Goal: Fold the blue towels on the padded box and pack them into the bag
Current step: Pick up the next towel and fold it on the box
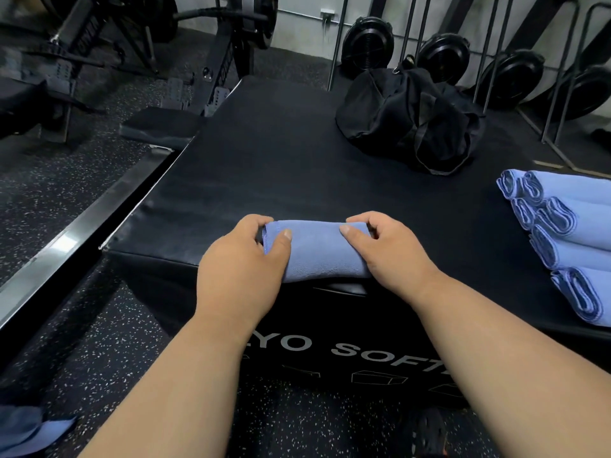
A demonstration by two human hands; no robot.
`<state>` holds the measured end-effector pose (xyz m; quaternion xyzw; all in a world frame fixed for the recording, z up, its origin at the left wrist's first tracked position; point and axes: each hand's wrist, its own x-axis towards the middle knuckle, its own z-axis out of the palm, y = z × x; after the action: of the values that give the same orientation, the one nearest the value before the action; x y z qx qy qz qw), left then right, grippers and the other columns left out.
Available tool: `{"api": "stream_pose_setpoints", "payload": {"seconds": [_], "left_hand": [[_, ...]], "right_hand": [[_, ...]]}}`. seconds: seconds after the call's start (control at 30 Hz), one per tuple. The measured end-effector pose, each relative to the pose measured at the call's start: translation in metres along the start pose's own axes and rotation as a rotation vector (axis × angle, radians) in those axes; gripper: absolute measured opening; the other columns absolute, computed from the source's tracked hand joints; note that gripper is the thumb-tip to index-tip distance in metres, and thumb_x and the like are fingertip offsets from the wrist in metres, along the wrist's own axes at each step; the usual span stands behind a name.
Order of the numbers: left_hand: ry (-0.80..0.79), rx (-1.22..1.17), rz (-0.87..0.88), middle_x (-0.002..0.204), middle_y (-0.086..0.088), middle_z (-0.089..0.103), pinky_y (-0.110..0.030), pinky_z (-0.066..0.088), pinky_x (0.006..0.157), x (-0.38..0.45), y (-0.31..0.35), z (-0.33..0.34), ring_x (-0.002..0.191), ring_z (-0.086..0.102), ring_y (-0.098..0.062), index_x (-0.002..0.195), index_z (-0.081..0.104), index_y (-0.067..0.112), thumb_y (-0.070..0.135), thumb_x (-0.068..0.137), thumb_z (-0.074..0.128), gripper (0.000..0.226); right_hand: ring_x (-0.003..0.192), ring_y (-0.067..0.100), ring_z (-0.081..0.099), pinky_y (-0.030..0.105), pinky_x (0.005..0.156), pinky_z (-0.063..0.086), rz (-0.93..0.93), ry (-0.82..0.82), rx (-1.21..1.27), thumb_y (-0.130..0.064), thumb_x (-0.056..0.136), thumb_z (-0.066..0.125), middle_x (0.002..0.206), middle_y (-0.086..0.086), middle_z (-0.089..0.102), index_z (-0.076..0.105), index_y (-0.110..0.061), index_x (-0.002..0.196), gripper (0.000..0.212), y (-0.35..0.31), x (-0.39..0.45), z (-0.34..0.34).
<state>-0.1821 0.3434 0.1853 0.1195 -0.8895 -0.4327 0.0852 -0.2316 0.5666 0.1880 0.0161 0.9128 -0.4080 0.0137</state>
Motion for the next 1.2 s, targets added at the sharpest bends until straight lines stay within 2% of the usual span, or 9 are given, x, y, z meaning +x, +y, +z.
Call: {"api": "stream_pose_setpoints", "payload": {"seconds": [0.17, 0.33, 0.43, 0.53, 0.63, 0.73, 0.83, 0.97, 1.2], "left_hand": [[0.044, 0.235, 0.001, 0.107, 0.004, 0.067, -0.046, 0.047, 0.095, 0.007, 0.002, 0.004, 0.103, 0.058, -0.028, 0.114, 0.073, 0.029, 0.057, 0.096, 0.055, 0.038], [-0.022, 0.306, -0.018, 0.14, 0.0, 0.059, -0.046, 0.037, 0.103, 0.006, 0.008, 0.008, 0.125, 0.049, -0.031, 0.151, 0.055, 0.033, 0.05, 0.104, 0.044, 0.051], [-0.022, 0.291, -0.027, 0.144, -0.001, 0.056, -0.045, 0.035, 0.104, 0.003, 0.008, 0.01, 0.127, 0.047, -0.032, 0.155, 0.05, 0.034, 0.044, 0.105, 0.041, 0.052], [0.104, 0.155, 0.086, 0.143, 0.002, 0.058, -0.043, 0.039, 0.105, -0.001, 0.011, 0.009, 0.127, 0.05, -0.028, 0.149, 0.056, 0.033, 0.033, 0.103, 0.05, 0.046], [0.114, 0.176, 0.336, 0.142, 0.006, 0.064, -0.044, 0.04, 0.111, -0.007, 0.017, 0.018, 0.133, 0.053, -0.025, 0.137, 0.068, 0.034, 0.035, 0.101, 0.055, 0.038], [-0.008, 0.331, 0.42, 0.152, 0.003, 0.058, -0.054, 0.036, 0.119, -0.012, 0.01, 0.033, 0.146, 0.044, -0.031, 0.139, 0.067, 0.033, 0.047, 0.103, 0.041, 0.047], [-0.069, 0.272, 0.349, 0.159, 0.007, 0.051, -0.048, 0.027, 0.125, -0.007, 0.001, 0.031, 0.154, 0.034, -0.026, 0.144, 0.063, 0.036, 0.044, 0.107, 0.04, 0.044], [-0.087, 0.199, 0.273, 0.163, 0.01, 0.045, -0.043, 0.022, 0.128, -0.004, 0.0, 0.027, 0.156, 0.03, -0.022, 0.149, 0.058, 0.037, 0.035, 0.11, 0.041, 0.042], [-0.067, 0.179, 0.188, 0.161, 0.006, 0.048, -0.038, 0.029, 0.123, -0.001, -0.004, 0.017, 0.15, 0.035, -0.02, 0.148, 0.06, 0.034, 0.038, 0.11, 0.041, 0.043]], "right_hand": [[0.113, -0.001, 0.061, 0.031, 0.103, 0.049, 0.016, -0.057, -0.043, -0.058, 0.097, 0.06, 0.121, -0.024, 0.067, 0.069, -0.038, 0.123, 0.034, -0.001, 0.002, -0.003], [0.11, 0.005, 0.061, 0.032, 0.099, 0.049, 0.037, -0.116, -0.099, -0.059, 0.097, 0.057, 0.126, -0.015, 0.063, 0.069, -0.041, 0.117, 0.03, -0.003, 0.004, -0.004], [0.101, 0.004, 0.062, 0.028, 0.087, 0.05, 0.054, -0.113, -0.089, -0.056, 0.098, 0.06, 0.117, -0.014, 0.064, 0.066, -0.038, 0.115, 0.025, -0.008, 0.002, -0.007], [0.096, 0.005, 0.059, 0.025, 0.08, 0.046, 0.004, -0.008, -0.09, -0.05, 0.097, 0.066, 0.11, -0.012, 0.058, 0.06, -0.038, 0.129, 0.035, -0.008, 0.0, -0.003], [0.106, 0.006, 0.059, 0.03, 0.093, 0.051, -0.128, 0.14, -0.141, -0.042, 0.095, 0.07, 0.12, -0.014, 0.054, 0.062, -0.041, 0.133, 0.039, -0.01, -0.006, -0.001], [0.132, 0.01, 0.051, 0.028, 0.113, 0.04, -0.35, 0.251, -0.262, -0.032, 0.101, 0.062, 0.146, -0.009, 0.054, 0.062, -0.033, 0.143, 0.042, -0.016, -0.014, 0.003], [0.154, 0.014, 0.03, 0.032, 0.126, 0.024, -0.431, 0.064, -0.361, -0.037, 0.108, 0.044, 0.166, -0.003, 0.04, 0.05, -0.028, 0.155, 0.048, -0.016, -0.026, 0.016], [0.161, 0.006, -0.005, 0.028, 0.129, 0.01, -0.298, -0.132, -0.345, -0.051, 0.111, 0.034, 0.175, -0.015, 0.011, 0.023, -0.037, 0.166, 0.059, -0.002, -0.041, 0.026], [0.16, 0.0, -0.003, 0.029, 0.13, 0.006, -0.201, -0.216, -0.248, -0.057, 0.109, 0.034, 0.174, -0.019, 0.006, 0.02, -0.043, 0.166, 0.06, 0.003, -0.032, 0.015]]}}
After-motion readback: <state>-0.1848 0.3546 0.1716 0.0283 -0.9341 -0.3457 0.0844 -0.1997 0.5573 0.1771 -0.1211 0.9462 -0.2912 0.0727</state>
